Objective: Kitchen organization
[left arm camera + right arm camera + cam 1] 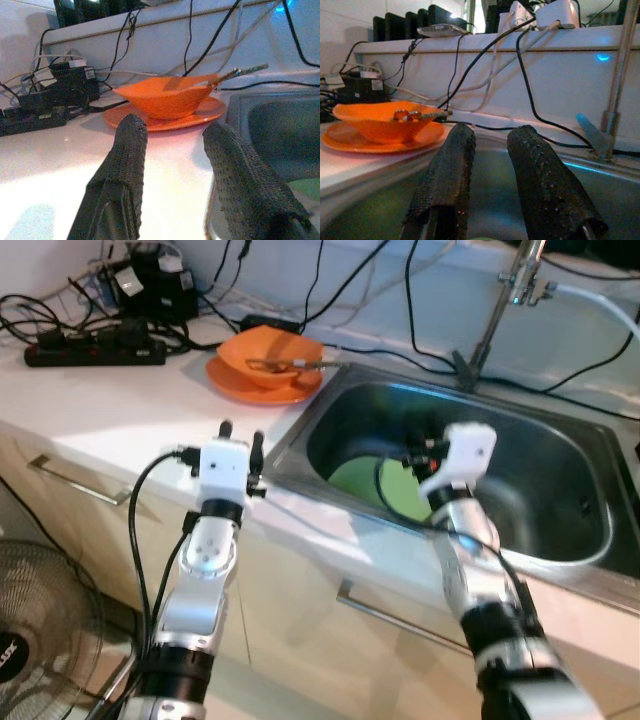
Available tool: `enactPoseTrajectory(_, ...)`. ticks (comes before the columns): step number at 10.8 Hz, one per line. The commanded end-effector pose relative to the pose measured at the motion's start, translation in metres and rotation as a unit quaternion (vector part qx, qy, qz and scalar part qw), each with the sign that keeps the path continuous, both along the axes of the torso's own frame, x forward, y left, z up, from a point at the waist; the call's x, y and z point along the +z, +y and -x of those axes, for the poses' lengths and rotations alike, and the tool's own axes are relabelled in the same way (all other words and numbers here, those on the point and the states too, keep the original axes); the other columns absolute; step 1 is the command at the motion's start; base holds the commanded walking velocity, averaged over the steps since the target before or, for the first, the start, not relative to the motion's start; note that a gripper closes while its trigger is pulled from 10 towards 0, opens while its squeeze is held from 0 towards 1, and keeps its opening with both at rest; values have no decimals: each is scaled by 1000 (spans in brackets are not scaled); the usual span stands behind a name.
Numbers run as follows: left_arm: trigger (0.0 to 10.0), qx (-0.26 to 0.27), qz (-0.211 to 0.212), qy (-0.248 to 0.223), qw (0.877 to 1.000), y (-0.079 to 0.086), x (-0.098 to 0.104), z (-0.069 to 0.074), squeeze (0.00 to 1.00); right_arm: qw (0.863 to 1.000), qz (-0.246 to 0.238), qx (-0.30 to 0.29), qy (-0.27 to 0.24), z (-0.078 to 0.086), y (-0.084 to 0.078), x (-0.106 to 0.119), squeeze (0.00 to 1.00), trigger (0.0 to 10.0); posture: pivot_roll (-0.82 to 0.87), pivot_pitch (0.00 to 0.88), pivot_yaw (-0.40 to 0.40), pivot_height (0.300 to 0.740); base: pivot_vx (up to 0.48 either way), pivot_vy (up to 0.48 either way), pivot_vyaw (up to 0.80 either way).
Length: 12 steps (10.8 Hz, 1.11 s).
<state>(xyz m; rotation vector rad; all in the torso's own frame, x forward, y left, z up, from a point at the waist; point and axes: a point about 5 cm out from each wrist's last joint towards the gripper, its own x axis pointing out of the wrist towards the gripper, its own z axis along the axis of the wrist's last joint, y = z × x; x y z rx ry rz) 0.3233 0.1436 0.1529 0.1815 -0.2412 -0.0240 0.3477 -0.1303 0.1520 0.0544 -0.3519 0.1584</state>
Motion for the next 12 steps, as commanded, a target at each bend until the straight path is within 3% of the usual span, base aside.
enactPoseTrajectory(1,10000,5,-3,-9,1000,0,2,-2,0,1000,-1,-6,-7,4,-1,2,0,10000,217,0,-52,740,0,0,0)
enactPoseTrajectory(4,10000,-9,5,-24,1000,-3,-3,4,0,1000,-7,-3,-10,14,5,-4,0,10000,211,0,-39,740,0,0,0)
enactPoseTrajectory(7,10000,-14,2,-71,997,-12,8,12,0,999,-9,-10,-29,25,7,-2,0,10000,206,0,-34,740,0,0,0)
enactPoseTrajectory(12,10000,-22,1,-54,998,-14,0,12,0,1000,-13,-8,5,26,13,-12,0,10000,209,0,-33,740,0,61,-114)
